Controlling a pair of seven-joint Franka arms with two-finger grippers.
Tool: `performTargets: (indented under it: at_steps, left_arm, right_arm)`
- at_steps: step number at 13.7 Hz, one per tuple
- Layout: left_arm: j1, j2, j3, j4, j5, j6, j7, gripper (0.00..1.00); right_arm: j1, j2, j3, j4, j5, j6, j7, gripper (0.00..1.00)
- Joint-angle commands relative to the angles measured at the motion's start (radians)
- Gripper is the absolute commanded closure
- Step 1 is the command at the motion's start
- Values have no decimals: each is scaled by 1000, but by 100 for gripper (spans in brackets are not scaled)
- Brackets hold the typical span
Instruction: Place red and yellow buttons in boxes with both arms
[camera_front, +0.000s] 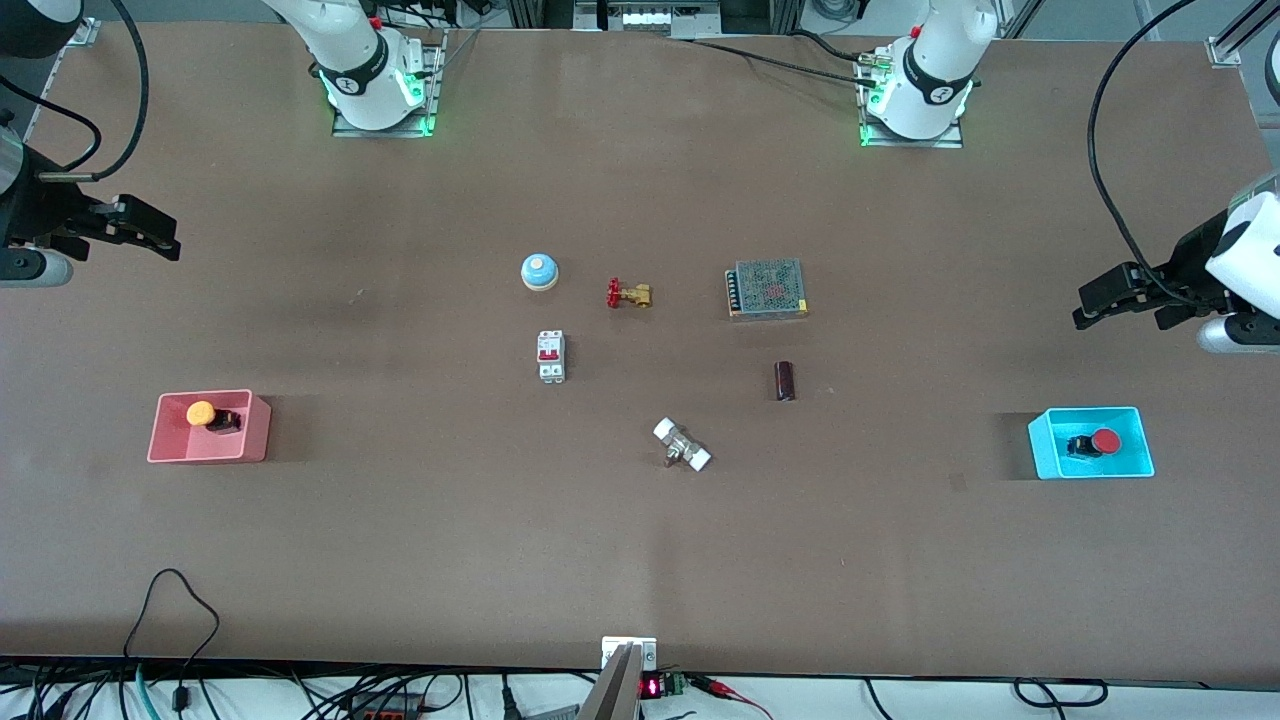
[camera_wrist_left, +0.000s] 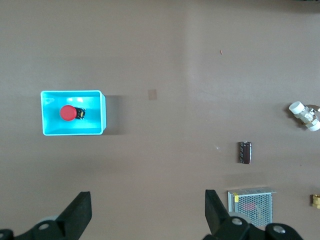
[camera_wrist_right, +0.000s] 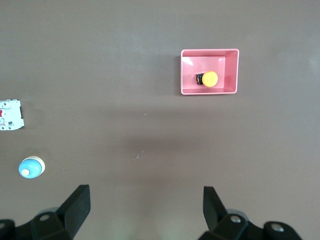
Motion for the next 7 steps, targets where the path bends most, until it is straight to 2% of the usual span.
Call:
performTargets:
  at_steps: [1, 7]
  left_arm:
    - [47, -27, -31, -21, 22, 21, -12, 0]
    - [49, -34, -31, -22, 25, -47, -17, 0]
  right_arm:
    - [6, -24, 2, -14, 1, -16, 27, 0]
    - [6, -24, 2, -14, 1, -18, 18, 0]
